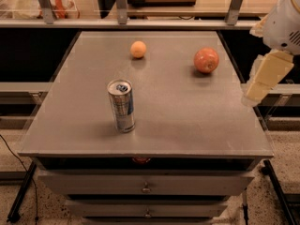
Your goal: Move apple near redbull can
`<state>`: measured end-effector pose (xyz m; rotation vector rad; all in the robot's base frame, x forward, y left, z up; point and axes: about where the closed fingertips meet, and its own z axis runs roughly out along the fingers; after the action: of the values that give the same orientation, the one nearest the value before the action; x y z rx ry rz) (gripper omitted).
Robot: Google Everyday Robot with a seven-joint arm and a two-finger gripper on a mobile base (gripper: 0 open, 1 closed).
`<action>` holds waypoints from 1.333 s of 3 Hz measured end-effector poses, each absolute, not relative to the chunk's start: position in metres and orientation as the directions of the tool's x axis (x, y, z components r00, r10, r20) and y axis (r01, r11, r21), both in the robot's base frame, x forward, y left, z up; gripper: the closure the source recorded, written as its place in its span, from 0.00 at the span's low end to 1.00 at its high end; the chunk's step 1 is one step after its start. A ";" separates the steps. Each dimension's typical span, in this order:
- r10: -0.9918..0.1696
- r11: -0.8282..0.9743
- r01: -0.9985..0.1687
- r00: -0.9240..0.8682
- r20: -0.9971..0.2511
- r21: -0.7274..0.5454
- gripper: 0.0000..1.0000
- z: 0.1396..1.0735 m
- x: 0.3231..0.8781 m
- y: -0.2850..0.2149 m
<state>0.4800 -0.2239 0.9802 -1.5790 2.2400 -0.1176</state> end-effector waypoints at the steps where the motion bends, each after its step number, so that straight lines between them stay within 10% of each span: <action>1: -0.873 0.455 -0.846 -0.363 -0.326 -0.279 0.00 0.969 0.521 -0.236; 4: -0.618 0.770 -0.610 -0.641 -0.456 -0.186 0.00 0.919 0.613 -0.269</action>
Offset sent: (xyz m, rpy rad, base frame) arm 0.1183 -0.0548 -0.0551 0.2092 -0.0016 -0.4302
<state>0.6127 -0.2694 0.9190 -0.9209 2.4603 -0.0206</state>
